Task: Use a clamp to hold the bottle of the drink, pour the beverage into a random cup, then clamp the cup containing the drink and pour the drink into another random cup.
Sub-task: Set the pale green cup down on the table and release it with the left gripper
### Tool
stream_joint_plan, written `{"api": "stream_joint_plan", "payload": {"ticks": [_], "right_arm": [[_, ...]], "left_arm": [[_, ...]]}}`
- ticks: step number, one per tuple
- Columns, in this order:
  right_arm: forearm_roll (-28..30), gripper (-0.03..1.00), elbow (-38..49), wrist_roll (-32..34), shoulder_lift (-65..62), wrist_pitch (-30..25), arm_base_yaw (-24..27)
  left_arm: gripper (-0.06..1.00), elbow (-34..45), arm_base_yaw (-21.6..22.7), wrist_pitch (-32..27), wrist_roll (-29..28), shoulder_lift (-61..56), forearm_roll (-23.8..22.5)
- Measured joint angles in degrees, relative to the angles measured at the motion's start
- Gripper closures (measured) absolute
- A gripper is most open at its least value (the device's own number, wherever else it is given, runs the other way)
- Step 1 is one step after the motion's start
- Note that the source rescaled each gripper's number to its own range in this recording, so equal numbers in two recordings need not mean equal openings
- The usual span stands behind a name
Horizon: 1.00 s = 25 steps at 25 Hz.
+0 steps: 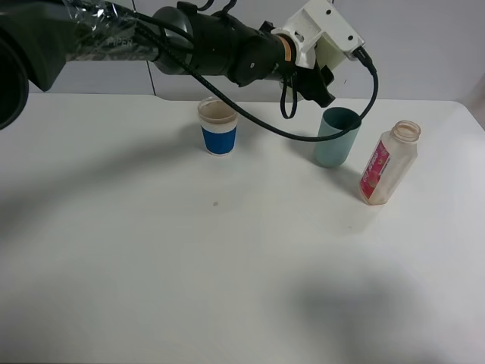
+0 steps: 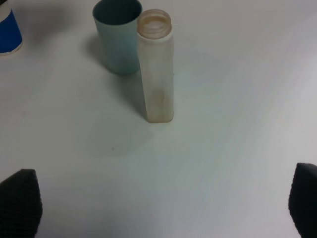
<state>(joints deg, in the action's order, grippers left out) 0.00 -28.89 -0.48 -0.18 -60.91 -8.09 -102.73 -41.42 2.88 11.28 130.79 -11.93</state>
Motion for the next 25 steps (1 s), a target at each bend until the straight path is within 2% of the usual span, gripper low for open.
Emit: {"api": "stream_joint_plan", "payload": {"ticks": [4, 10, 25], "right_arm": [[0.0, -0.03, 0.0, 0.0, 0.0, 0.0, 0.0], [0.0, -0.03, 0.0, 0.0, 0.0, 0.0, 0.0], [0.0, -0.03, 0.0, 0.0, 0.0, 0.0, 0.0]], "left_arm": [[0.92, 5.6, 0.4, 5.1, 0.0, -1.8, 3.3], [0.92, 17.2, 1.2, 17.9, 0.2, -6.6, 9.1], [0.92, 39.2, 1.0, 33.6, 0.2, -14.2, 18.8]]}}
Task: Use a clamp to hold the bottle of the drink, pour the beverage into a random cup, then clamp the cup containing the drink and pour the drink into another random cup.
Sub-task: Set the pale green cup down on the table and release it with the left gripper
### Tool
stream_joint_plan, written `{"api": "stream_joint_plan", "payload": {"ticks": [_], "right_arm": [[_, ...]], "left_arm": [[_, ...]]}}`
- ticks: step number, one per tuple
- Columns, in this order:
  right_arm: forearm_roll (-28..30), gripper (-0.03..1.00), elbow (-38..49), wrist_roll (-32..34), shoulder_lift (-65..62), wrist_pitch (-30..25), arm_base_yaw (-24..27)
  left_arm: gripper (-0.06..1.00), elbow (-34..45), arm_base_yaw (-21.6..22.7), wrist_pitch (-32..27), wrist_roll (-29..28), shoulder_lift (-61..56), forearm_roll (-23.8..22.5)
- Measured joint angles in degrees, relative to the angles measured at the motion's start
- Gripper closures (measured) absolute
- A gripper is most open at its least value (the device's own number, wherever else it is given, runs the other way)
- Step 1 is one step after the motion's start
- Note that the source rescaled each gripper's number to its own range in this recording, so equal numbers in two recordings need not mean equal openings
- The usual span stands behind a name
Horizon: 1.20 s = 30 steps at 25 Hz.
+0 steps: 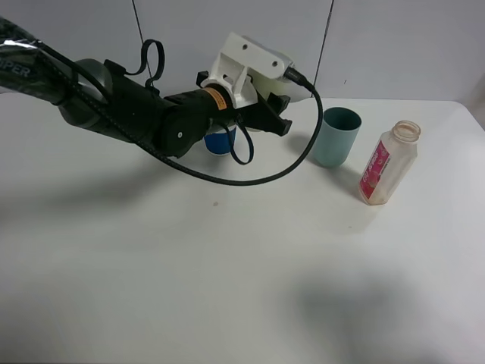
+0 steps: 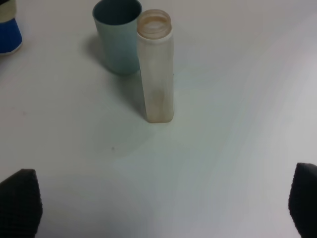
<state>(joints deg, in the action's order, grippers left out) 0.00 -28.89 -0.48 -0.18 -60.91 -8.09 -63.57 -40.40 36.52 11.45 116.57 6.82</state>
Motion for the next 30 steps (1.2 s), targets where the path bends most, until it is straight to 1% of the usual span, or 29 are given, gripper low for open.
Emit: {"api": "stream_joint_plan", "payload": {"ticks": [2, 3, 7, 13, 16, 22, 30], "right_arm": [[0.0, -0.03, 0.0, 0.0, 0.0, 0.0, 0.0], [0.0, -0.03, 0.0, 0.0, 0.0, 0.0, 0.0], [0.0, -0.03, 0.0, 0.0, 0.0, 0.0, 0.0], [0.0, -0.03, 0.0, 0.0, 0.0, 0.0, 0.0], [0.0, -0.03, 0.0, 0.0, 0.0, 0.0, 0.0], [0.0, -0.03, 0.0, 0.0, 0.0, 0.0, 0.0], [0.0, -0.03, 0.0, 0.0, 0.0, 0.0, 0.0]], "left_arm": [[0.92, 2.4, -0.3, 2.6, -0.7, -0.5, 0.9], [0.92, 4.7, -0.9, 6.3, -2.0, -0.6, 1.2], [0.92, 10.2, -2.1, 13.5, -4.3, -0.6, 1.6], [0.92, 17.4, -3.1, 23.0, -5.5, -0.6, 1.7], [0.92, 19.8, -3.1, 25.0, -5.6, -0.6, 2.1], [0.92, 22.8, -3.1, 26.8, -5.6, -0.6, 1.8], [0.92, 23.2, -3.1, 31.8, -5.6, 3.8, -0.1]]}}
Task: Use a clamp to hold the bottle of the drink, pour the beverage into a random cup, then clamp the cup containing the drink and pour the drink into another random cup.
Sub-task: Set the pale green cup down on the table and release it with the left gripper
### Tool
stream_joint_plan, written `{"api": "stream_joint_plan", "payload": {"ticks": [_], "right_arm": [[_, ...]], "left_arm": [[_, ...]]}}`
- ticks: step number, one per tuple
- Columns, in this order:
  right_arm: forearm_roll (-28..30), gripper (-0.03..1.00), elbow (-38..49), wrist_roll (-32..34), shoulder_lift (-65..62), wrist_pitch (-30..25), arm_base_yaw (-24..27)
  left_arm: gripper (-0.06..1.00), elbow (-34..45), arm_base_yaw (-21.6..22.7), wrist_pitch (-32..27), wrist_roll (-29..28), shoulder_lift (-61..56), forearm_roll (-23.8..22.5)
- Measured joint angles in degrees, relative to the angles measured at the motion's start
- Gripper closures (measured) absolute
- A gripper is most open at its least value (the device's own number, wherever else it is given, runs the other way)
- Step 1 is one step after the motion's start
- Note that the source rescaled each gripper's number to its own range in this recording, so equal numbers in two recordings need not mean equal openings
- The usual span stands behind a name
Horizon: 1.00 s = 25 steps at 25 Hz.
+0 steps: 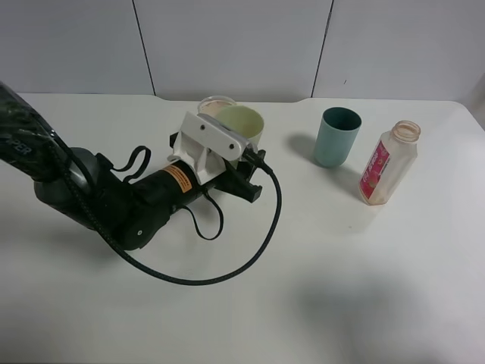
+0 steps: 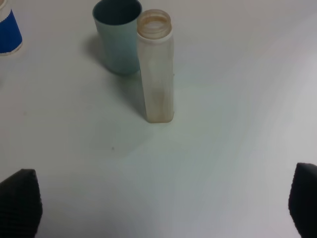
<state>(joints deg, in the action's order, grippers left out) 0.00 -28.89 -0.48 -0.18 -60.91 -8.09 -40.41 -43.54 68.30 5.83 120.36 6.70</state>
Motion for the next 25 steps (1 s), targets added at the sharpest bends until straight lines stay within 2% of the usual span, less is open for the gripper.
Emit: {"api": "stream_joint_plan", "payload": {"ticks": [11, 25], "right_arm": [[0.0, -0.03, 0.0, 0.0, 0.0, 0.0, 0.0], [0.0, -0.03, 0.0, 0.0, 0.0, 0.0, 0.0]], "left_arm": [[0.92, -0.7, 0.0, 0.6, -3.4, 5.7, -0.2], [0.92, -1.2, 0.0, 1.3, -3.6, 8.0, -0.3]]}}
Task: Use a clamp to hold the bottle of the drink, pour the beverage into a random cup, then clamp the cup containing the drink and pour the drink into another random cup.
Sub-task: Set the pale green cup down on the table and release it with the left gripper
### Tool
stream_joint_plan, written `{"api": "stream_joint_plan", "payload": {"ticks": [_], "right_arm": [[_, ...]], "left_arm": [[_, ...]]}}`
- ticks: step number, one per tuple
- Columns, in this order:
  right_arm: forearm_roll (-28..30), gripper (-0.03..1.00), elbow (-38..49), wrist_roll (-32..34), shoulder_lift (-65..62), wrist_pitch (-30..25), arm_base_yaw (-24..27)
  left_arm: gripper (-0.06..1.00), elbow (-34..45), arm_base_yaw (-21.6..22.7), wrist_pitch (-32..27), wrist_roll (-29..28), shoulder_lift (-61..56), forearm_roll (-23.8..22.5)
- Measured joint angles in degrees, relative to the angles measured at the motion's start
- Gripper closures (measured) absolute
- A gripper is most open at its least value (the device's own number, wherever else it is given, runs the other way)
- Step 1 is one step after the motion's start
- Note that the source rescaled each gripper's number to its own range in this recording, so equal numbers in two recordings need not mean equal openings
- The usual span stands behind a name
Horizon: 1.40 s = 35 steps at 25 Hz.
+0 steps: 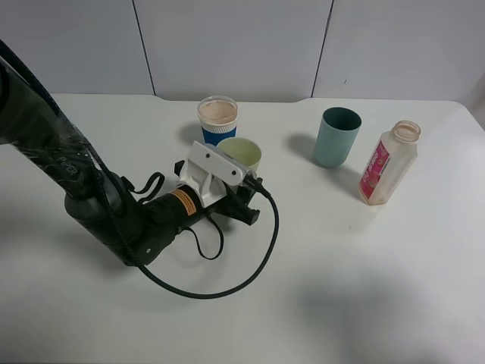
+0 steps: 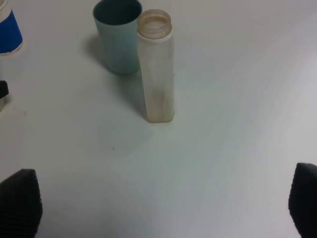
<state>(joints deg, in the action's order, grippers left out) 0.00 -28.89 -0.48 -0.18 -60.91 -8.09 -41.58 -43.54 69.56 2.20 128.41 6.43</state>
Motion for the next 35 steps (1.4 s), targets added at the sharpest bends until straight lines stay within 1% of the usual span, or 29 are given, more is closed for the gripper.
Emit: {"api": "stream_joint_plan", "payload": {"ticks": [8, 35], "right_arm": [[0.0, -0.03, 0.0, 0.0, 0.0, 0.0, 0.0], [0.0, -0.03, 0.0, 0.0, 0.0, 0.0, 0.0]], "left_arm": [[0.92, -4.4, 0.0, -0.2, -0.8, 1.1, -0.9], [0.92, -4.9, 0.0, -0.2, -1.1, 1.1, -1.1]]}}
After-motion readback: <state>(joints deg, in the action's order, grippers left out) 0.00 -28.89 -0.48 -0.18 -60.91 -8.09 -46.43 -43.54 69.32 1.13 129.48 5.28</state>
